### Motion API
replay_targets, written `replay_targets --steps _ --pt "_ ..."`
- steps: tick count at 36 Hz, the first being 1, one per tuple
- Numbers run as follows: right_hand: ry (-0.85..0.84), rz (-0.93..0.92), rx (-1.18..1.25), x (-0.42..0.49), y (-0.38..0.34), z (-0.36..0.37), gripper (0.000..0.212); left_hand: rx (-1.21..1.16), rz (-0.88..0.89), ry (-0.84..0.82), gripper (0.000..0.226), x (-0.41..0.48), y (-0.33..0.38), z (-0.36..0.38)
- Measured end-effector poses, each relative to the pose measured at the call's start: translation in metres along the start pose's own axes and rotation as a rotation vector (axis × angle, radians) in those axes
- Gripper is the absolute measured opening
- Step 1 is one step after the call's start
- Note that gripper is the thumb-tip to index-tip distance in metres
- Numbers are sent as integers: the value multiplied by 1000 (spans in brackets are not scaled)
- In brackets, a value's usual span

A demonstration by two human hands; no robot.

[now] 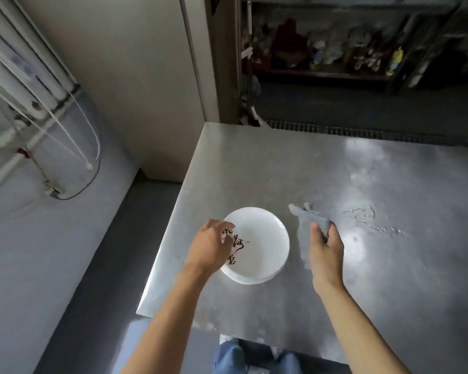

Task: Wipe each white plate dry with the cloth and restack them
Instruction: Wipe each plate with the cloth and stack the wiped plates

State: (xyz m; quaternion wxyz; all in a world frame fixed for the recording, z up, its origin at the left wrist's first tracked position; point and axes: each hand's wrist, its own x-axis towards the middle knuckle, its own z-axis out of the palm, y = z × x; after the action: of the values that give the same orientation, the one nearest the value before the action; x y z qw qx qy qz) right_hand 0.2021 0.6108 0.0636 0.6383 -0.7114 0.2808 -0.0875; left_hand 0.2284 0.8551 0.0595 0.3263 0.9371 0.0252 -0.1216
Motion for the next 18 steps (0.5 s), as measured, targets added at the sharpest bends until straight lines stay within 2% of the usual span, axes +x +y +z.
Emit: replay_targets --steps 3,12,18 --pt "36 57 -20 -13 12 12 10 -46 26 -27 38 3 -7 -4" --pt "178 46 -76 -28 16 34 16 -135 47 -69 45 9 -9 -9" --pt "193 47 -94 -31 16 35 17 -449 52 -61 54 5 -5 -17"
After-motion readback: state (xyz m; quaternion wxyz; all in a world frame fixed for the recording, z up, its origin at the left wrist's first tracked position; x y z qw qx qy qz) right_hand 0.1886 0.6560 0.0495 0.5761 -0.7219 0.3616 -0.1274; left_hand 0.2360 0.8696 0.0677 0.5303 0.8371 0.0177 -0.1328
